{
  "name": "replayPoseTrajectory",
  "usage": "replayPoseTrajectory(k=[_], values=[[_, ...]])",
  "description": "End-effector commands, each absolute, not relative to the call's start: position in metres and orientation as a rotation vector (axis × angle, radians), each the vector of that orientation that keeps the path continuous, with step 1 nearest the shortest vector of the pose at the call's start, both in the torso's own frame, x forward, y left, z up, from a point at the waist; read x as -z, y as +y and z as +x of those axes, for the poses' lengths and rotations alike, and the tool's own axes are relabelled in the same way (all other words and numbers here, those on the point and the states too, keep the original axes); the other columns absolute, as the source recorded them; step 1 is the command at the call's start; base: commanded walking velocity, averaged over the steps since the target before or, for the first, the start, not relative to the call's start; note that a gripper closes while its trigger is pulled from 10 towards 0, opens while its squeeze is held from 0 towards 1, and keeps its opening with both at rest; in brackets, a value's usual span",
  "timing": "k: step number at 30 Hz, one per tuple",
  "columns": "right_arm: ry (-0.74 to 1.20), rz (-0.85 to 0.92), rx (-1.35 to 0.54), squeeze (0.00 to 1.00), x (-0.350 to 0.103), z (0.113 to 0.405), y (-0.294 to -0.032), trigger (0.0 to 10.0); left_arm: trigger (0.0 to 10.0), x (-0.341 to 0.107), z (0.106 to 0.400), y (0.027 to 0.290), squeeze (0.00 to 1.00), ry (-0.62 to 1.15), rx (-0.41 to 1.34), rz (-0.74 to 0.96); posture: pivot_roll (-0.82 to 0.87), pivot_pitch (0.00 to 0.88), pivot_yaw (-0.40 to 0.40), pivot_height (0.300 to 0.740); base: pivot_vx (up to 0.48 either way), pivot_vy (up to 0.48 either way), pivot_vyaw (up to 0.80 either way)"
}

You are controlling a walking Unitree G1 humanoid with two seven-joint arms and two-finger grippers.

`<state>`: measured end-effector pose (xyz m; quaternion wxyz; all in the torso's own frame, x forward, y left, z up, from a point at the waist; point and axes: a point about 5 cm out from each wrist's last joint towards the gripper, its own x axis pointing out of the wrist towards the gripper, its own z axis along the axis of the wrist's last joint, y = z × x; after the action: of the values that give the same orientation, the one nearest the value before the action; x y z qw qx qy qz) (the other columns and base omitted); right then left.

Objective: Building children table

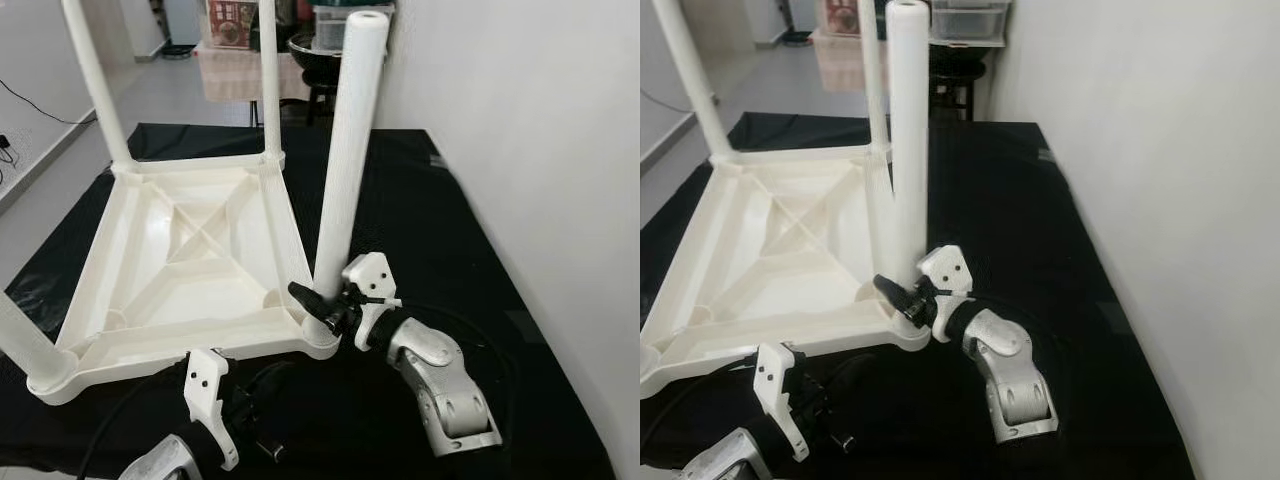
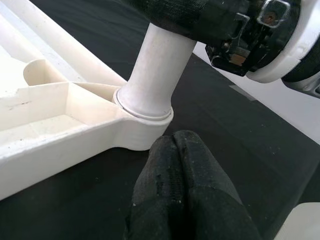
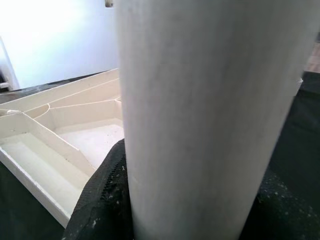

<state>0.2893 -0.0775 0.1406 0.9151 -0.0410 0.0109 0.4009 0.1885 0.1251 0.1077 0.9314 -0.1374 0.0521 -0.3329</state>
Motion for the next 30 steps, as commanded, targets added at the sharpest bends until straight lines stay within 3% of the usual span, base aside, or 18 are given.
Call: replayPoseTrajectory(k=[1, 3, 4, 5, 6, 7, 8, 14, 15, 16, 26, 27, 30], values=[[0.217, -0.105, -0.855, 0.00, -0.103, 0.282, -0.075, 0.0, 10.0, -0.108, 0.188, 0.127, 0.00, 0.111, 0.677, -0.275, 0.07, 0.061, -0.061, 0.740, 0.000, 0.000, 0.00], [0.217, -0.105, -0.855, 0.00, -0.103, 0.282, -0.075, 0.0, 10.0, -0.108, 0.188, 0.127, 0.00, 0.111, 0.677, -0.275, 0.07, 0.061, -0.061, 0.740, 0.000, 0.000, 0.00], [0.209, -0.112, -0.862, 0.00, -0.105, 0.289, -0.077, 10.0, 10.0, -0.108, 0.189, 0.127, 0.00, 0.111, 0.678, -0.274, 0.07, 0.055, -0.061, 0.740, 0.000, 0.000, 0.00], [0.209, -0.112, -0.862, 0.00, -0.105, 0.289, -0.077, 10.0, 10.0, -0.108, 0.189, 0.127, 0.00, 0.111, 0.678, -0.274, 0.07, 0.055, -0.061, 0.740, 0.000, 0.000, 0.00], [0.186, -0.103, -0.896, 0.30, -0.111, 0.296, -0.079, 10.0, 10.0, -0.107, 0.190, 0.126, 0.00, 0.111, 0.679, -0.274, 0.08, 0.050, -0.066, 0.740, 0.000, 0.000, 0.00], [0.186, -0.103, -0.896, 0.30, -0.111, 0.296, -0.079, 10.0, 10.0, -0.107, 0.190, 0.126, 0.00, 0.111, 0.679, -0.274, 0.08, 0.050, -0.066, 0.740, 0.000, 0.000, 0.00], [0.144, -0.085, -0.959, 1.00, -0.123, 0.306, -0.082, 10.0, 10.0, -0.107, 0.191, 0.125, 0.00, 0.109, 0.679, -0.275, 0.08, 0.046, -0.071, 0.740, 0.000, 0.000, 0.00], [0.071, -0.073, -1.101, 1.00, -0.147, 0.315, -0.087, 10.0, 10.0, -0.108, 0.192, 0.124, 0.00, 0.106, 0.677, -0.275, 0.08, 0.044, -0.073, 0.740, 0.000, 0.000, 0.00], [0.054, -0.098, -1.163, 0.64, -0.155, 0.319, -0.089, 10.0, 10.0, -0.107, 0.192, 0.124, 0.00, 0.105, 0.677, -0.275, 0.09, 0.039, -0.076, 0.740, 0.000, 0.000, 0.00], [0.051, -0.120, -1.233, 0.00, -0.161, 0.323, -0.091, 10.0, 10.0, -0.107, 0.192, 0.124, 0.00, 0.105, 0.676, -0.275, 0.09, 0.037, -0.079, 0.740, 0.000, 0.000, 0.00], [0.045, -0.132, -1.353, 0.00, -0.175, 0.337, -0.091, 10.0, 10.0, -0.107, 0.192, 0.123, 0.00, 0.105, 0.674, -0.271, 0.11, 0.033, -0.083, 0.740, 0.000, 0.000, 0.00], [0.053, -0.102, -1.364, 0.00, -0.179, 0.345, -0.091, 0.0, 10.0, -0.107, 0.192, 0.123, 0.00, 0.107, 0.673, -0.268, 0.11, 0.034, -0.084, 0.740, 0.000, 0.000, 0.00], [0.059, -0.080, -1.360, 0.00, -0.182, 0.350, -0.092, 0.0, 10.0, -0.107, 0.192, 0.122, 0.00, 0.108, 0.673, -0.266, 0.12, 0.034, -0.084, 0.740, 0.000, 0.000, 0.00]])
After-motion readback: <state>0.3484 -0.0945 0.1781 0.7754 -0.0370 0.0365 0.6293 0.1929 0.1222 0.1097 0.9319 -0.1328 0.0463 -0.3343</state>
